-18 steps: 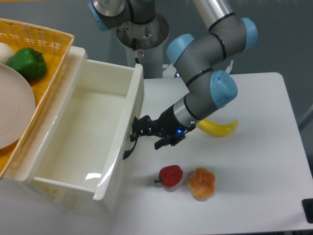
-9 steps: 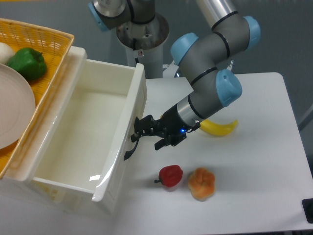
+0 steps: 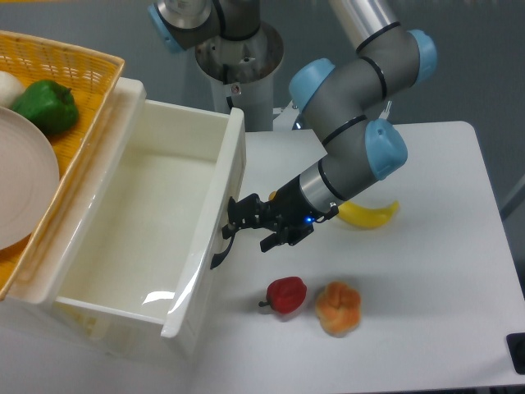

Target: Slide open the top white drawer

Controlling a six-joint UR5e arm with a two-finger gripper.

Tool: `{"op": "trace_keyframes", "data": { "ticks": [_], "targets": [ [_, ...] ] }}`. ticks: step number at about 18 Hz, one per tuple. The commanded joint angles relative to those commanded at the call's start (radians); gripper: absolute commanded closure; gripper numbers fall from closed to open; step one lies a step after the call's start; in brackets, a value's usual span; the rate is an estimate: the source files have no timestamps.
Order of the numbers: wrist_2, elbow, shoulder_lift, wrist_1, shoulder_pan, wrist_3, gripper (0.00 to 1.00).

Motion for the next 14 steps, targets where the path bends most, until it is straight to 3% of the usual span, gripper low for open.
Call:
{"op": "trace_keyframes", "data": {
  "ticks": [4, 8, 14],
  "targets": [
    [0.011, 0.014, 0.011, 0.002, 0.014, 0.015, 0.00],
    [0.081, 0.012, 0.029, 0.043, 0.011, 0.015, 0.00],
    [0.109, 0.020, 0.031, 0.044, 0.009, 0.017, 0.00]
  ]
}}
